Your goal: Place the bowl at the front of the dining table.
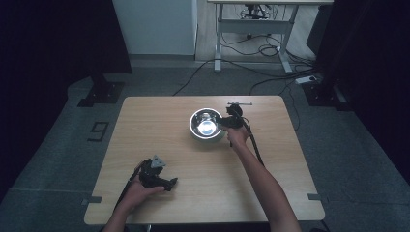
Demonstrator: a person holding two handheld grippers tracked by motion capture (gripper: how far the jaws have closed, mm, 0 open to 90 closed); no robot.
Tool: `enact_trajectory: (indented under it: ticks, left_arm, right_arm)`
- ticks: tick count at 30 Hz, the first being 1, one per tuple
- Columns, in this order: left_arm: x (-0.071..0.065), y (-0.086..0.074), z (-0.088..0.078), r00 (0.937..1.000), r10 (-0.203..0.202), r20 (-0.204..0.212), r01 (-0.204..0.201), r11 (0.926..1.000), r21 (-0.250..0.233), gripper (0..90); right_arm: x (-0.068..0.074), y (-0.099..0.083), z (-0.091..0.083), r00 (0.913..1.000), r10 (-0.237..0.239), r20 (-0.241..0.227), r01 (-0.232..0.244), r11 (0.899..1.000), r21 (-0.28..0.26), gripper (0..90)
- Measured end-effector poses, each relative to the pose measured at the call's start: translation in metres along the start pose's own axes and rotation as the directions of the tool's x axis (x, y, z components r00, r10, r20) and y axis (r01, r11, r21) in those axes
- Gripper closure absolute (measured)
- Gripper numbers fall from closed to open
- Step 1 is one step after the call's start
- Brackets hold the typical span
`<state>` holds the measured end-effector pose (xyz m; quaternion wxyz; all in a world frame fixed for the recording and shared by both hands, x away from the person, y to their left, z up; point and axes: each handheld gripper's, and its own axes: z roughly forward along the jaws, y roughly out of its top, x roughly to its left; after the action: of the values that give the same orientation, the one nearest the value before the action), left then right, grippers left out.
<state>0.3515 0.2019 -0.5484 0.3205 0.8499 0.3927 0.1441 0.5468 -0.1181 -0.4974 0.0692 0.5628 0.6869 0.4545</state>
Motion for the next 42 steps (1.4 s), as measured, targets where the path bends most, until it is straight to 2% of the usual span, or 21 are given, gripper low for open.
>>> enact_trajectory:
  ticks: [13, 27, 38, 42]
  left_arm:
    - [0.000, 0.000, 0.000, 1.0000, 0.002, 0.001, -0.002, 1.0000, -0.001, 0.0]
    - [-0.001, 0.000, 0.000, 1.0000, 0.004, 0.003, -0.004, 1.0000, -0.001, 0.0]
    - [-0.002, 0.000, 0.000, 1.0000, 0.007, 0.005, -0.007, 1.0000, -0.001, 0.0]
    - [-0.002, 0.000, 0.000, 1.0000, 0.007, 0.005, -0.007, 1.0000, -0.002, 0.0]
  right_arm:
    - [-0.009, 0.003, 0.003, 0.9991, 0.041, 0.006, -0.041, 0.999, -0.019, 83.6]
    - [-0.021, 0.001, 0.013, 0.9971, 0.071, 0.027, -0.070, 0.997, -0.011, 83.6]
    - [-0.016, 0.007, 0.020, 0.9970, 0.075, 0.023, -0.074, 0.997, -0.009, 83.6]
    - [-0.019, 0.005, 0.025, 0.9964, 0.079, 0.032, -0.079, 0.997, -0.001, 83.6]
